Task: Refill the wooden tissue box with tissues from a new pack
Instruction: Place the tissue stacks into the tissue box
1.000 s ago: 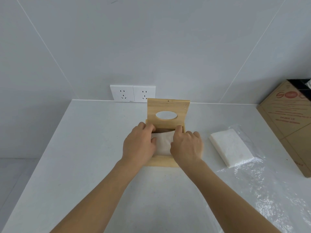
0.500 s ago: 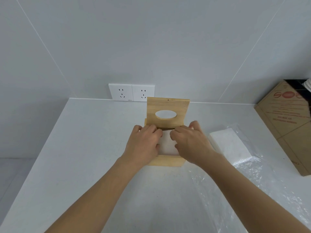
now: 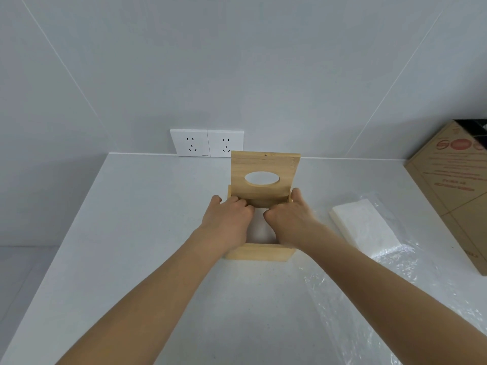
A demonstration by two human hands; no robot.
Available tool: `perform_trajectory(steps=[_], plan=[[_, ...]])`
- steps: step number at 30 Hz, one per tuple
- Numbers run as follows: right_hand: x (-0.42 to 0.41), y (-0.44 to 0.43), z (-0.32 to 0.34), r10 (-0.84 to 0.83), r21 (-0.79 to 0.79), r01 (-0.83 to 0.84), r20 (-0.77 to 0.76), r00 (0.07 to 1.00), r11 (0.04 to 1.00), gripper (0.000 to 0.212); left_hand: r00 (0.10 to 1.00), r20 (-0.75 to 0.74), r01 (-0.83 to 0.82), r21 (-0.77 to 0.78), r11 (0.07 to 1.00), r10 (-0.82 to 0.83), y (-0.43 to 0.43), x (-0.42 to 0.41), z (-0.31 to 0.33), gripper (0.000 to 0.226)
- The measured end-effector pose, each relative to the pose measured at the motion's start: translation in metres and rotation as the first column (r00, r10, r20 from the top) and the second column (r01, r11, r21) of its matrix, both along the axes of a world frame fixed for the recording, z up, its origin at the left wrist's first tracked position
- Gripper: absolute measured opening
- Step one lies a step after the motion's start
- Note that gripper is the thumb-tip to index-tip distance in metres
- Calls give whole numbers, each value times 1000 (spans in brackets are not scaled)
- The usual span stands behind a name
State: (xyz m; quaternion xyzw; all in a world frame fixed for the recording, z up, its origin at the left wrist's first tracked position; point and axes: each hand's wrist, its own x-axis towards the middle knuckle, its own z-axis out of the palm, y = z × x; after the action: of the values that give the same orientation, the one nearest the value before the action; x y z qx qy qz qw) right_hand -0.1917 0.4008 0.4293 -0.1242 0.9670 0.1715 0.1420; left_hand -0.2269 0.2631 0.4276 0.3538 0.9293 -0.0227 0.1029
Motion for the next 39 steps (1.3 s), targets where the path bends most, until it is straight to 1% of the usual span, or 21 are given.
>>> perform_trajectory(steps=[3,6,9,12,15,16,17,18,19,21,22,23,24,26,28,30,35,39], plan=[[-2,0,-1,-55,-8,55,41,998,998,19,1000,-1,10,-28,1000,-10,3,-2,-2,27],[-3,-1,-5,-87,-38,90,63,994,995,21,1000,2,10,-22,1000,-10,4,-2,-3,27],[-3,1,-6,-83,-54,87,62,995,995,21,1000,-5,22,-25,999,-23,2,-2,-3,26],[-2,2,0,-45,-80,53,93,995,995,19,999,-10,43,-32,999,-43,1,-1,0,25],[2,8,11,8,-115,6,114,993,993,10,998,40,44,39,998,-45,-3,3,11,27],[5,11,14,13,-151,4,109,994,988,14,997,67,21,80,997,-26,-6,4,16,28],[9,15,20,7,-197,9,81,997,980,22,997,76,-9,130,991,-1,-9,6,22,28],[15,19,25,-2,-254,5,9,1000,967,30,998,58,-36,186,982,25,-13,8,28,27],[23,24,29,-12,-333,-26,-112,994,943,36,999,15,-51,242,969,49,-16,12,34,26],[42,31,37,-53,-464,-126,-353,934,877,48,990,-103,-52,346,937,93,-20,20,43,27],[51,33,41,-86,-498,-170,-450,889,850,54,982,-153,-42,408,912,114,-21,25,43,31],[61,35,43,-122,-512,-187,-511,851,839,59,975,-179,-33,469,882,131,-21,31,43,37],[70,36,44,-151,-518,-186,-540,828,835,63,971,-188,-27,520,854,146,-19,37,42,44],[86,36,43,-198,-534,-152,-541,817,832,70,964,-219,6,579,815,149,-14,50,38,55],[102,39,41,-241,-548,-101,-517,822,831,74,963,-241,43,585,810,123,-6,63,33,62],[117,44,37,-283,-552,-56,-509,813,832,75,969,-231,66,581,811,87,4,74,28,65],[150,65,30,-367,-555,7,-542,756,832,76,973,-233,139,573,808,-2,31,100,19,64],[177,95,22,-413,-554,58,-543,731,831,77,978,-204,144,552,821,-34,60,122,11,64]])
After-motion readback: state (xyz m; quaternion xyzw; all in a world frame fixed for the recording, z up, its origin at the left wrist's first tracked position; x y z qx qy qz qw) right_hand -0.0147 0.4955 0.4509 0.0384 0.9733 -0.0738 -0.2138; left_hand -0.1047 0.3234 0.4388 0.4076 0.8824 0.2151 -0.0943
